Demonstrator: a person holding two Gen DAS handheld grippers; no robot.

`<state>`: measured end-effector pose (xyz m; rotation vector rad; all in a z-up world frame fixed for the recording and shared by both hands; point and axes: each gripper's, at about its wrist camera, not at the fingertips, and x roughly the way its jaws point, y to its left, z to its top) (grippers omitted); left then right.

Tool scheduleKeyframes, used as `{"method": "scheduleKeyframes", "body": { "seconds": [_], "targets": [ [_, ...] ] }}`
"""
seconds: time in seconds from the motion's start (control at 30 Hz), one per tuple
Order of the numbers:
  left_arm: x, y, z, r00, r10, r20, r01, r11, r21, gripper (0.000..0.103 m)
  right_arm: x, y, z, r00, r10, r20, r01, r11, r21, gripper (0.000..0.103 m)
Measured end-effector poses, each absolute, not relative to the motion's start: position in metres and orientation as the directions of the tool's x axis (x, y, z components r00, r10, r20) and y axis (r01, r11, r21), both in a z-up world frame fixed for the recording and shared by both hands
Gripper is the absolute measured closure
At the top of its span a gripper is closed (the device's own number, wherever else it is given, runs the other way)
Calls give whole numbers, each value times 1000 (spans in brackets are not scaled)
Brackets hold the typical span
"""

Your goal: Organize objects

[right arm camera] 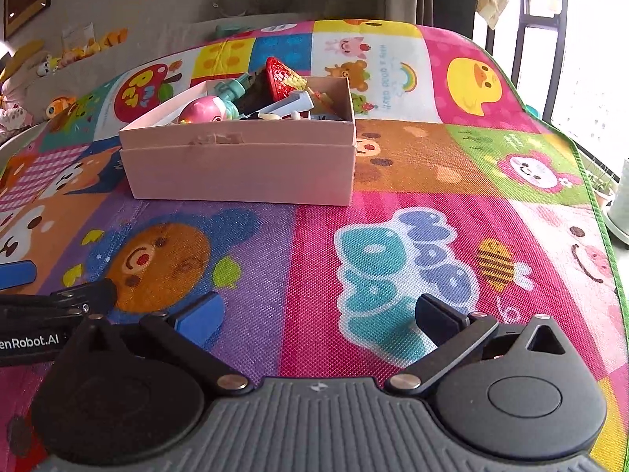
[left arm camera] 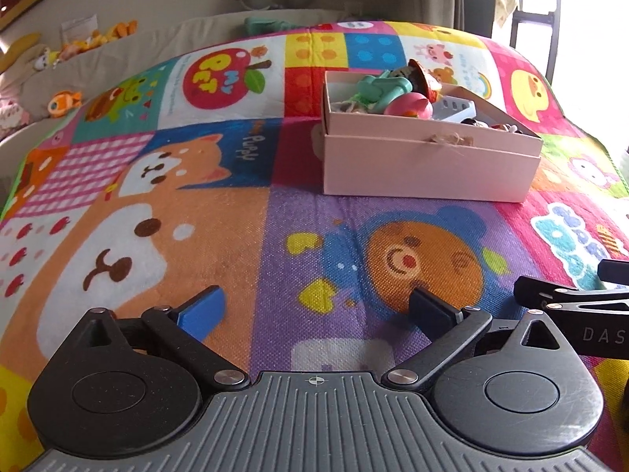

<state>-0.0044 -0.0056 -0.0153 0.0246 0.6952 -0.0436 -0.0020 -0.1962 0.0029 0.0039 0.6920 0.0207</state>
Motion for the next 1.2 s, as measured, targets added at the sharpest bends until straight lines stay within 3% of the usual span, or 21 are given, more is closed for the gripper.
{"method": "scheduleKeyframes", "body": {
  "seconds": [1.2],
  "targets": [
    [-4, -6, -15, 767, -28, -641, 50, 999, 16, 1, -2, -196, 3, 770, 20, -638, -18, 1000, 9, 0]
  ]
}}
